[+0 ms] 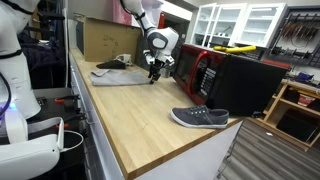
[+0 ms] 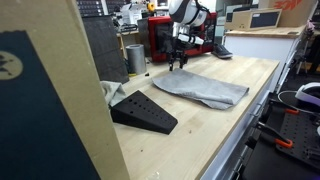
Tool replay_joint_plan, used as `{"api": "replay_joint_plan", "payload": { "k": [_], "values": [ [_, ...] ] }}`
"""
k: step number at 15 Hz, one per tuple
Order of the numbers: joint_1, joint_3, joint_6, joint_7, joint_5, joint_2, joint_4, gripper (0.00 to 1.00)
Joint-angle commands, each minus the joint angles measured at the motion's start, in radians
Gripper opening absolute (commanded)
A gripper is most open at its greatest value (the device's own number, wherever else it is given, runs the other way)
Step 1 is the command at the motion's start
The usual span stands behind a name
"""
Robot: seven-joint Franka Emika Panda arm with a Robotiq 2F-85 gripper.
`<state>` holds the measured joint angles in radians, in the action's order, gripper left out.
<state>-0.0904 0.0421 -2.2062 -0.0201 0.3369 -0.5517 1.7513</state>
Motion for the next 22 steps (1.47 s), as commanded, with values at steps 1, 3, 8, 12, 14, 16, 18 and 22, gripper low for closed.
{"api": "replay_joint_plan", "payload": {
  "k": [1, 3, 8, 12, 14, 16, 18, 22],
  "values": [
    [-0.024, 0.021, 0.068, -0.035, 0.027, -0.056, -0.065, 0.38],
    [-0.03, 0.02, 0.086, -0.044, 0.027, -0.063, -0.074, 0.23],
    [-0.051, 0.018, 0.103, -0.077, 0.043, -0.017, -0.059, 0.0],
    [-0.08, -0.004, 0.083, -0.102, 0.032, 0.015, -0.038, 0.03],
    [-0.096, -0.017, 0.078, -0.109, 0.03, 0.032, -0.032, 0.03],
    [-0.107, -0.032, 0.066, -0.118, 0.022, 0.049, -0.024, 0.03],
    [-0.113, -0.048, 0.047, -0.121, 0.011, 0.077, -0.009, 0.03],
    [-0.1, -0.065, -0.018, -0.131, -0.024, 0.147, 0.044, 0.03]
  ]
}}
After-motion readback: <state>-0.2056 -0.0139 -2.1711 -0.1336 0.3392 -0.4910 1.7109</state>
